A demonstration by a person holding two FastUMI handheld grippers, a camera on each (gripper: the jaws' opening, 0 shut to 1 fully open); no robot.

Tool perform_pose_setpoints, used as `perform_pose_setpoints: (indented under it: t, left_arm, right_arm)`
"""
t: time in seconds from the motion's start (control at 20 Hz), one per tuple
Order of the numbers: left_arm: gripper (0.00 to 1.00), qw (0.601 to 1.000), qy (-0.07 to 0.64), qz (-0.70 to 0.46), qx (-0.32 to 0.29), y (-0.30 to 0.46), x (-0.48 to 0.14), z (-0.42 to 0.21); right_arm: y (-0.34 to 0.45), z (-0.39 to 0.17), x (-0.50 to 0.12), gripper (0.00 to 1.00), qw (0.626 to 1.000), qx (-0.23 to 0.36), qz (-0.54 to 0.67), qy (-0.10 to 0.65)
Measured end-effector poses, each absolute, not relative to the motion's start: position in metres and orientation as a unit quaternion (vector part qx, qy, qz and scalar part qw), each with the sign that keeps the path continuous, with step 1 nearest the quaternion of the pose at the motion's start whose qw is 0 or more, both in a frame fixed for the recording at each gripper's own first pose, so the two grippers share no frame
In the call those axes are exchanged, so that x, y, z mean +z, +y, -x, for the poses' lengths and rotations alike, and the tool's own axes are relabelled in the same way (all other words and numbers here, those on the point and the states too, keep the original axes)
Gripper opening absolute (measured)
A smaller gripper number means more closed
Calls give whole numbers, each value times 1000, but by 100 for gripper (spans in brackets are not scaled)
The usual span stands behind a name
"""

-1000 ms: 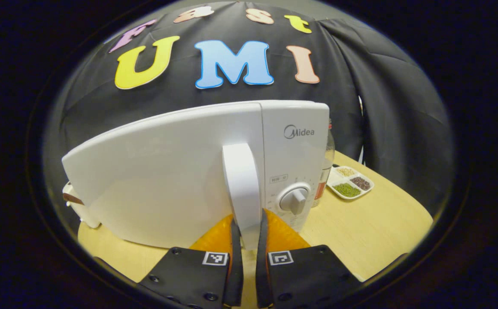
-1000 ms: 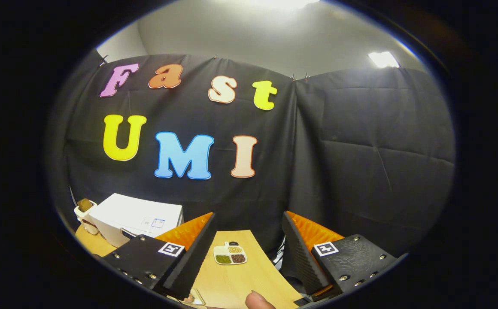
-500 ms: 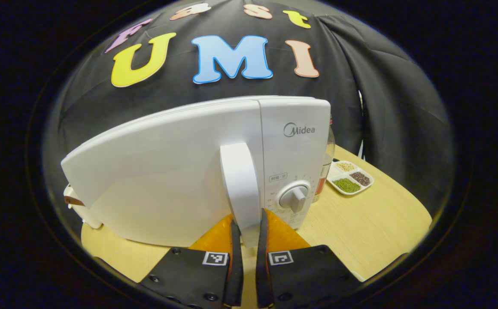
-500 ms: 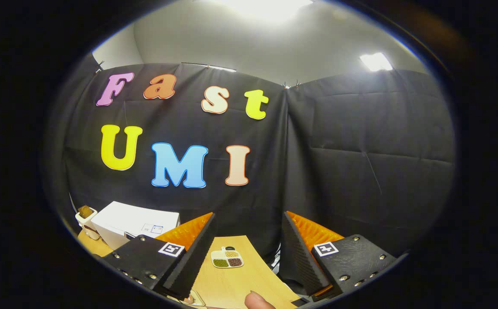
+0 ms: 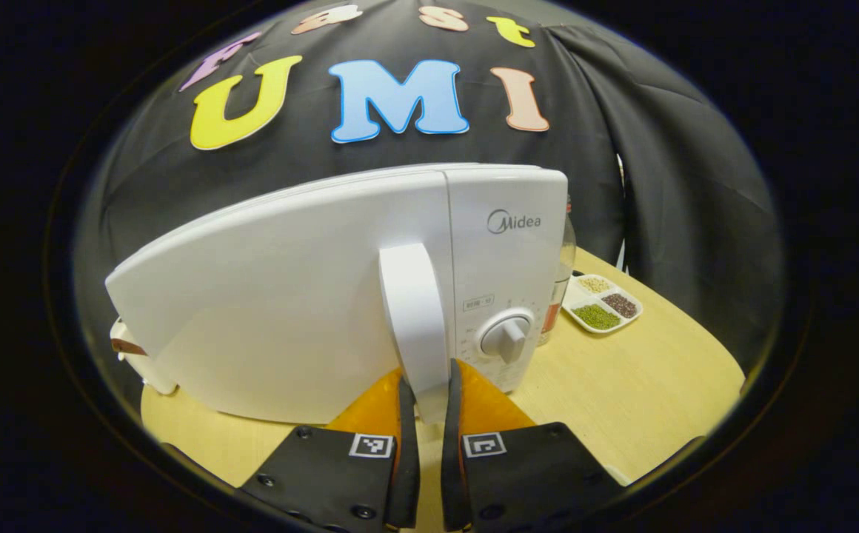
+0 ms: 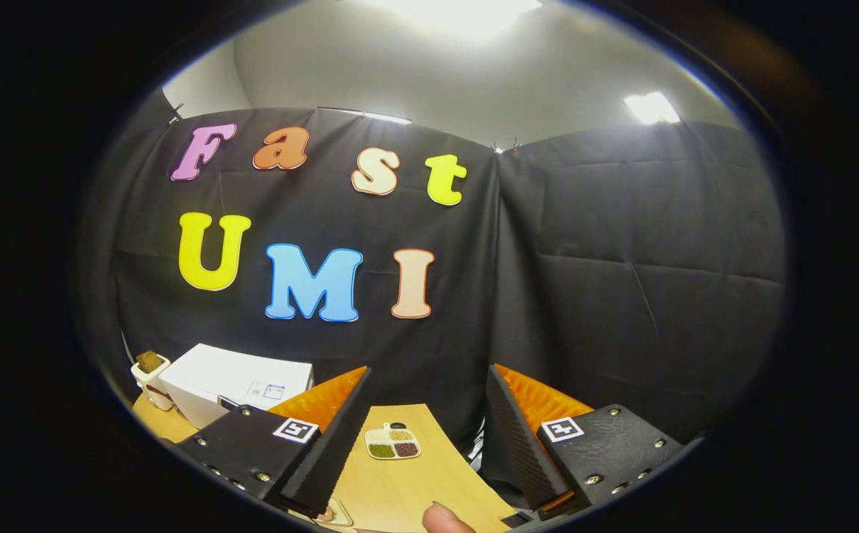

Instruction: Open the microwave oven with the left hand, put the food in, and close the microwave oven.

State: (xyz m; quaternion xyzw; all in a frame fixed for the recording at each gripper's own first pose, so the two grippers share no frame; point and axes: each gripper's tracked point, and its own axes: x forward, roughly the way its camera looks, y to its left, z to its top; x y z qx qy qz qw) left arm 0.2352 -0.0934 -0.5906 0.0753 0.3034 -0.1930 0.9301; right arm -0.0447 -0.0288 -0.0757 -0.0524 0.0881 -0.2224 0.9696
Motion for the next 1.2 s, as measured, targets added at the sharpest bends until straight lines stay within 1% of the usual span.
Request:
perform_pose_setpoints:
  t: [0.1, 0.15, 0.3, 0.35, 0.4, 0.45, 0.5, 0.55, 0.85, 0.9, 0.95, 1.0, 1.05, 1.2]
  left_arm:
    - [21, 929, 310, -66, -190, -90, -591, -222]
    - [20, 933, 301, -65, -188, -84, -589, -208]
    - [20, 942, 274, -73, -181, -53, -576, -153]
    - [18, 942, 273, -69, -182, -44, -576, -140]
    - [20, 941, 278, -67, -183, -37, -575, -129]
    - [18, 940, 279, -68, -183, -29, -573, -122]
    - [20, 940, 283, -70, -180, -23, -573, -116]
    - [20, 940, 284, -70, -175, -17, -573, -109]
    - [20, 939, 313, -86, -113, 33, -570, -66]
    - [18, 938, 316, -95, -107, 43, -569, -58]
    - [20, 936, 322, -101, -97, 57, -570, -51]
    - [18, 936, 326, -101, -85, 70, -570, -43]
    - [20, 935, 331, -101, -73, 83, -570, -37]
    - [20, 932, 342, -110, -42, 121, -572, -23]
  right_arm:
    - [-29, 48, -77, 94, 970, -223, 51, 88]
    - [-30, 50, -78, 94, 970, -223, 48, 88]
    - [-28, 53, -82, 94, 970, -220, 40, 93]
    - [-27, 54, -85, 94, 971, -216, 40, 95]
    - [-26, 54, -84, 94, 972, -213, 43, 93]
    - [-23, 56, -84, 94, 973, -207, 46, 92]
    - [-20, 58, -84, 94, 974, -199, 47, 92]
    - [-16, 60, -85, 94, 977, -190, 46, 91]
    - [-3, 91, -87, 94, 985, -143, 33, 92]
    - [1, 98, -94, 94, 985, -135, 28, 100]
    - [8, 105, -104, 94, 986, -120, 20, 111]
    - [14, 109, -111, 94, 987, -109, 15, 119]
    - [14, 115, -119, 94, 986, -104, 12, 129]
    - [22, 125, -139, 94, 984, -92, -5, 150]
